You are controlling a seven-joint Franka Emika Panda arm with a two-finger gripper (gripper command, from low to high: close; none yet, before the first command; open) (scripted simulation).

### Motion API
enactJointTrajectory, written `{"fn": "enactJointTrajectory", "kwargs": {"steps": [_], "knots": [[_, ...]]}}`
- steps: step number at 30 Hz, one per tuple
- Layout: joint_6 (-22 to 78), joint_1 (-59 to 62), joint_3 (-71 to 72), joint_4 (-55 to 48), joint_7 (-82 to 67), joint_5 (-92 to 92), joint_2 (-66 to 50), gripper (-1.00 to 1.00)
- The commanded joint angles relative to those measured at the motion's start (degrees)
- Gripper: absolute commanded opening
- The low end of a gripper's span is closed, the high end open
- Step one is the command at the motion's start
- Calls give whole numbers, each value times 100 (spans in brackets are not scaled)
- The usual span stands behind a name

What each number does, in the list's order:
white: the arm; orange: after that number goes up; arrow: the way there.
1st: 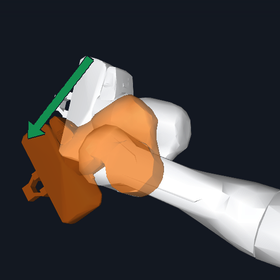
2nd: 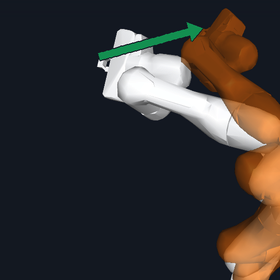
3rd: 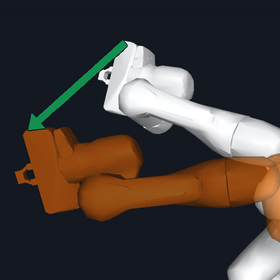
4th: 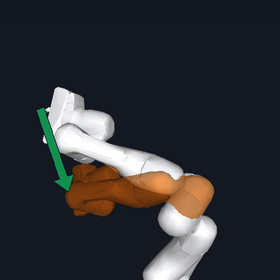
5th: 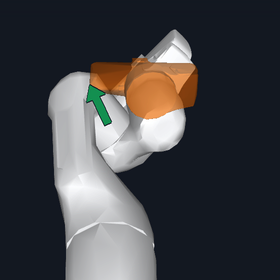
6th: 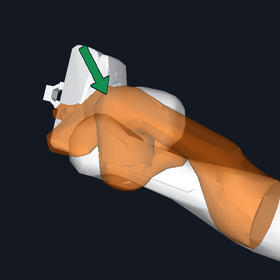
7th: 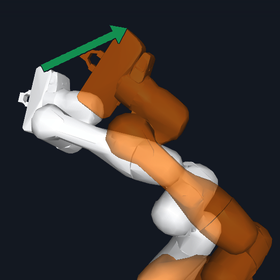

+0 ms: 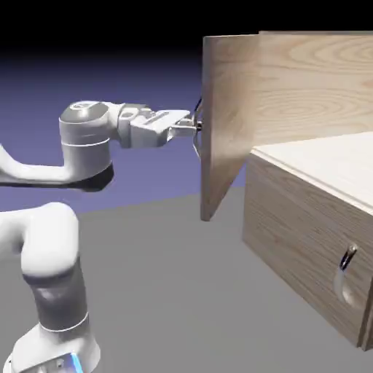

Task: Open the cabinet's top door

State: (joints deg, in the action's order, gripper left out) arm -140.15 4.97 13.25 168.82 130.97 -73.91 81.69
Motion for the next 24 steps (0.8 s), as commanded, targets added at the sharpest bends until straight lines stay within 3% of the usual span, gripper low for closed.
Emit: {"fn": "enactJointTrajectory", "kwargs": {"steps": [1, 13, 24], "knots": [[237, -105, 190, 10, -90, 261, 91, -100], [2976, -701, 2677, -789, -478, 2722, 191, -100], [5361, 504, 4599, -2946, -573, 4186, -362, -100]]}}
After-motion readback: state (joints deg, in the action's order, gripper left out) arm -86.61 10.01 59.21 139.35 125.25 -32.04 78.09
